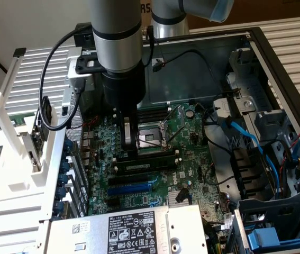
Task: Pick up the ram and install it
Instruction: 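Press down the ram until it locks into place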
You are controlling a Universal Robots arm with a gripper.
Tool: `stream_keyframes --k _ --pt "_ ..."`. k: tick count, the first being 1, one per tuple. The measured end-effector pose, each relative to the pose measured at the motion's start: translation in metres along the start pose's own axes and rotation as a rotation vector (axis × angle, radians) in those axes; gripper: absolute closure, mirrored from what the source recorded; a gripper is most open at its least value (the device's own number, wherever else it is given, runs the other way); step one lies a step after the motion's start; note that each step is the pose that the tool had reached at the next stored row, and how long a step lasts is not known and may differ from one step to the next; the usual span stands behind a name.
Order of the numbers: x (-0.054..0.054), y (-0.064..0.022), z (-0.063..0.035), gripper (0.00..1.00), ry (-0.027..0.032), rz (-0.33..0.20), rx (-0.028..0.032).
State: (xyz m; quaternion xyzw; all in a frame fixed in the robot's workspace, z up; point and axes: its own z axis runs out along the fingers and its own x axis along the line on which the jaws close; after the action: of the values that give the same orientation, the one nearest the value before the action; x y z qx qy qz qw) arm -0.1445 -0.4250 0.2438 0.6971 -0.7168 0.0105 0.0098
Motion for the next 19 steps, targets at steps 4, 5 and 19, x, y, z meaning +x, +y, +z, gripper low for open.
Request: stream_keyframes --k 4,5,19 --pt "0.0000 0.0001 -0.0057 0.89 0.0000 0.000 0.0024" --pt "-0.0001 0.0000 -0.0070 0.89 0.0001 0.000 0.0033" --pt "-0.0001 0.0000 -0.0098 0.89 0.0004 0.082 0.0026"
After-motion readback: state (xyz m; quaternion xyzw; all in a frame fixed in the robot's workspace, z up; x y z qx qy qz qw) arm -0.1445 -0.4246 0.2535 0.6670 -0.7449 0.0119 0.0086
